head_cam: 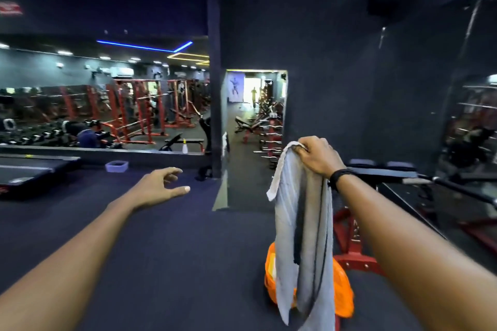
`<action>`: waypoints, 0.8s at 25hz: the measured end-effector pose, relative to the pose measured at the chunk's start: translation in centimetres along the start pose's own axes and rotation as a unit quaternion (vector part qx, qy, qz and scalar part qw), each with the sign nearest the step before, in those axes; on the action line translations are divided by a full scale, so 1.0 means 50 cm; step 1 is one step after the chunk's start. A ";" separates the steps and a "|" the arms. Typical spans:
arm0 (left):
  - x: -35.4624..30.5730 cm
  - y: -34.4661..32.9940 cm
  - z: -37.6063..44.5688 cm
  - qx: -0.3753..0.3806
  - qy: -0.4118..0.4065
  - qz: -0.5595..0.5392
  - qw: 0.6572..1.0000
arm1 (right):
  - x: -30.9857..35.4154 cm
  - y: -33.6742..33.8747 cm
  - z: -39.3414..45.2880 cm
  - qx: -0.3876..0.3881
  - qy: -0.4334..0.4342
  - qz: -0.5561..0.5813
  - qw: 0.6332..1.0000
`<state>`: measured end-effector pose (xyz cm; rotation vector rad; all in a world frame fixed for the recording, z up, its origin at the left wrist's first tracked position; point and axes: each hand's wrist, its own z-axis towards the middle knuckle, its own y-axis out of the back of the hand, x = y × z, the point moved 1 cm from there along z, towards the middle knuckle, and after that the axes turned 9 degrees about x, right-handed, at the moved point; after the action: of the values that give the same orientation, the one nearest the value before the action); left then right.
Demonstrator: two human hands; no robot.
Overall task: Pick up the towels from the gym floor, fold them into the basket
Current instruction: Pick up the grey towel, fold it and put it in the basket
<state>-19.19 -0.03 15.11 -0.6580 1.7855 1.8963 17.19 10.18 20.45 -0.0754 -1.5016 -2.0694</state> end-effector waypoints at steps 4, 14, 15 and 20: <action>-0.032 -0.095 0.175 0.047 -0.032 -0.002 0.998 | -0.151 0.003 0.043 -0.006 -0.068 -0.031 0.997; -0.113 -0.189 0.660 0.104 -0.111 0.003 0.988 | -0.359 -0.042 0.332 0.026 -0.133 -0.046 0.990; -0.129 -0.200 0.702 0.111 -0.116 0.003 0.987 | -0.371 -0.047 0.363 0.029 -0.127 -0.041 0.991; -0.240 -0.292 0.835 0.175 -0.171 0.011 0.970 | -0.423 -0.075 0.491 0.034 -0.080 0.000 0.996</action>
<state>-2.26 42.50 13.11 -0.1728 1.8320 1.5367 26.13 41.50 18.45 -0.2181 -1.6655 -2.0514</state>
